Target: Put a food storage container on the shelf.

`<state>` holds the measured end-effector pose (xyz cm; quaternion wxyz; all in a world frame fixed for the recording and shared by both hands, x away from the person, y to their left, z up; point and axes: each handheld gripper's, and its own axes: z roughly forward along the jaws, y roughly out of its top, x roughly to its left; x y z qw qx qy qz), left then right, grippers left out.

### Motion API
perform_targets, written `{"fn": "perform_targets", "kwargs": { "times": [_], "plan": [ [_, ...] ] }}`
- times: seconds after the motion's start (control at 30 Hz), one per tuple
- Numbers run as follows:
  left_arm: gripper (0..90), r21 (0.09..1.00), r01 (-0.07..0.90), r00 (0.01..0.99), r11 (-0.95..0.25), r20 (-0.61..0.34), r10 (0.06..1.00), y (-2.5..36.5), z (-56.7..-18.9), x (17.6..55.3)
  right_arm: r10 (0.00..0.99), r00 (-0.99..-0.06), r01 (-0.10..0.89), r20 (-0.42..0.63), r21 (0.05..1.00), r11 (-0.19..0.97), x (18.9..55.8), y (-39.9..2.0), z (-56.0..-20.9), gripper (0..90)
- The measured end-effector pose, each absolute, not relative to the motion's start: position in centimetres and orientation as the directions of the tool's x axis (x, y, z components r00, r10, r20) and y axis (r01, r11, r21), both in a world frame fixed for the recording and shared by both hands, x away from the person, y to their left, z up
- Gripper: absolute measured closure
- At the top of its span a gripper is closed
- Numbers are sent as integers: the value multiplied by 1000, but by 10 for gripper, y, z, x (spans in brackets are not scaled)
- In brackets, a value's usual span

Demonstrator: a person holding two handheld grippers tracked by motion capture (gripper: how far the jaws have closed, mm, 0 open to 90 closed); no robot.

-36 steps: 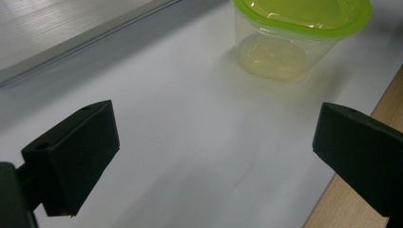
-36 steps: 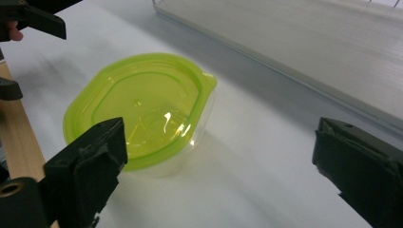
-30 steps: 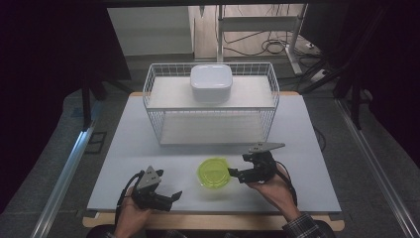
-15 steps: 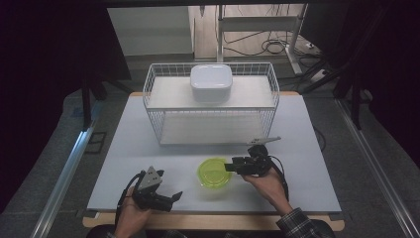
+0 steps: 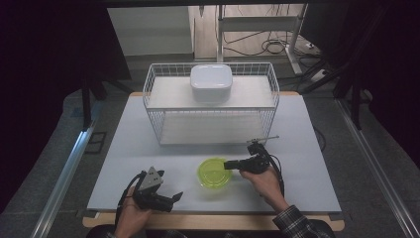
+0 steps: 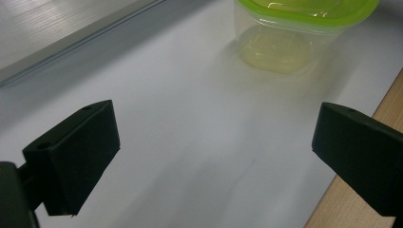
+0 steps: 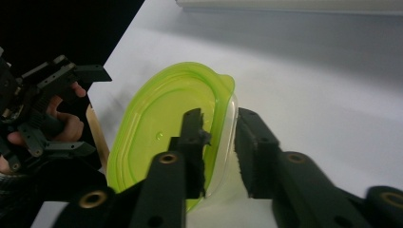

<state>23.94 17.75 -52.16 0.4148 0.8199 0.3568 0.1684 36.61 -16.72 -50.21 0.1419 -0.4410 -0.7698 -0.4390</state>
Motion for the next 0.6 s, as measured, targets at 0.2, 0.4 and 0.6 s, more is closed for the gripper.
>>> {"fn": "perform_targets", "kwargs": {
  "times": [0.2, 0.4, 0.6],
  "plan": [
    [17, 800, 445, 688, -402, -18, 726, 177, -522, 239, 542, -564, 813, 623, 536, 229, 365, -166, -501, 809],
    [17, 801, 444, 687, -403, -16, 726, 177, -522, 239, 531, -571, 807, 626, 546, 224, 363, -164, -494, 818],
    [17, 801, 443, 687, -402, -15, 727, 177, -521, 239, 534, -574, 802, 621, 559, 212, 362, -166, -490, 821]
  ]
}}
